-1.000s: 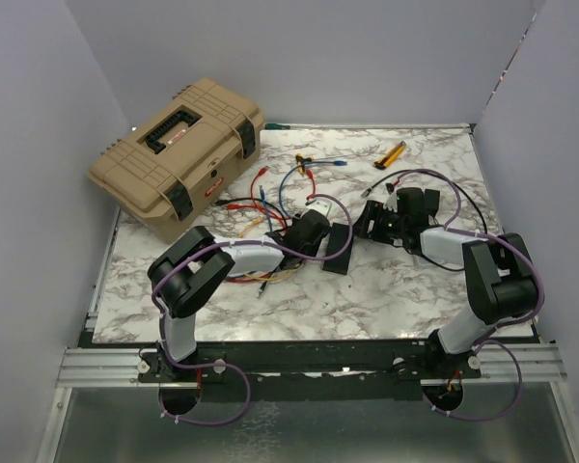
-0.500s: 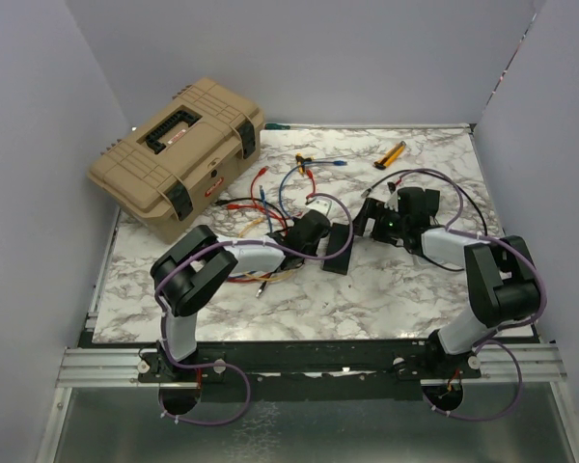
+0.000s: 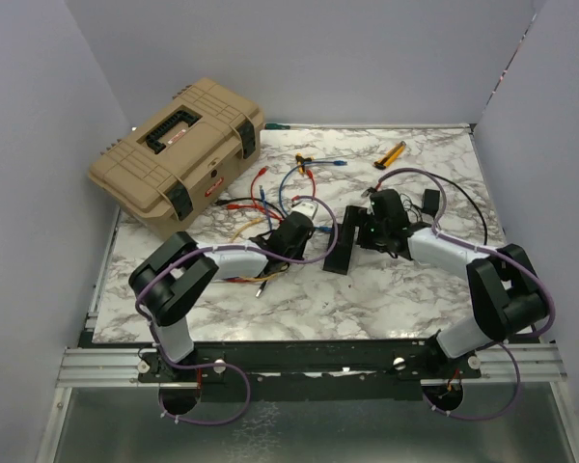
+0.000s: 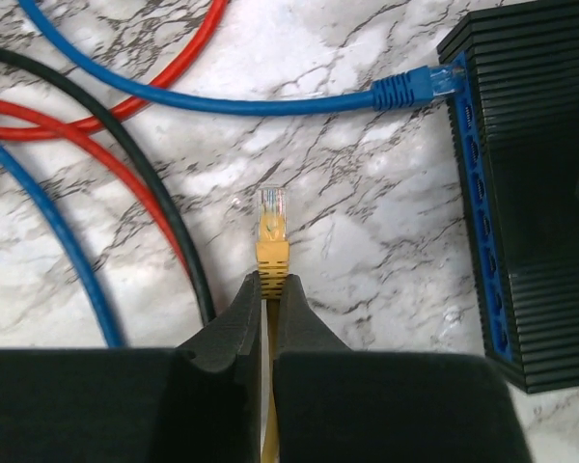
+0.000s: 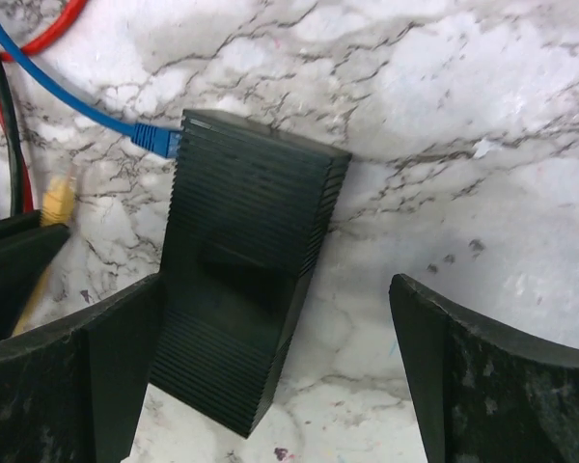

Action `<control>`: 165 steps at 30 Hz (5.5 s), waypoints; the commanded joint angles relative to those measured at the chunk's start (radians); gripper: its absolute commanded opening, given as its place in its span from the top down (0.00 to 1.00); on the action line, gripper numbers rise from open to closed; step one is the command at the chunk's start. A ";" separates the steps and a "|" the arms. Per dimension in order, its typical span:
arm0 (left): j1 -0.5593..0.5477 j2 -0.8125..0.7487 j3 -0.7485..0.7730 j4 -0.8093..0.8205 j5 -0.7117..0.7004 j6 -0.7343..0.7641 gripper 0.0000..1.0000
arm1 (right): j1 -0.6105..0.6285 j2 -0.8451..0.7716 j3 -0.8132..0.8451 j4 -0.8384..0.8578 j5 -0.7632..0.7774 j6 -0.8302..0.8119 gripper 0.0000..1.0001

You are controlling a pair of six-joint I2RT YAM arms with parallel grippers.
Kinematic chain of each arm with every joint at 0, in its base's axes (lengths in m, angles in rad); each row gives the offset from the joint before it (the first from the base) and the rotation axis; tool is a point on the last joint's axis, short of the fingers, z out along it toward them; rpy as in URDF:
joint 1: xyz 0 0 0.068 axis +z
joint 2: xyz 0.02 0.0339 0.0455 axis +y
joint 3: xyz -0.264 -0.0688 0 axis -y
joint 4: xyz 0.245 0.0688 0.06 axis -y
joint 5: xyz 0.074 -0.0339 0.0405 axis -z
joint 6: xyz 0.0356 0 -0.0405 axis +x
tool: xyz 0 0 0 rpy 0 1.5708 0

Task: Insert the plug into the switch port
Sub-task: Insert the connector into the switch port.

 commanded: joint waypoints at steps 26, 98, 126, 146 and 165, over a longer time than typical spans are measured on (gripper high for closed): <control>0.074 -0.297 -0.202 0.018 0.020 0.043 1.00 | 0.433 0.236 0.287 -0.564 0.596 0.312 0.10; -0.012 -0.221 -0.187 0.020 0.251 0.198 1.00 | 0.251 -0.049 0.172 -0.454 0.344 -0.244 0.02; -0.020 -0.053 -0.001 -0.001 0.280 0.271 1.00 | -0.113 0.294 0.265 0.037 -0.357 -0.251 0.39; -0.020 -0.001 0.061 -0.031 0.222 0.341 1.00 | -0.115 0.434 0.281 0.058 -0.531 -0.330 0.45; -0.019 0.021 0.040 0.063 0.193 0.319 1.00 | -0.113 0.437 0.286 0.057 -0.542 -0.331 0.45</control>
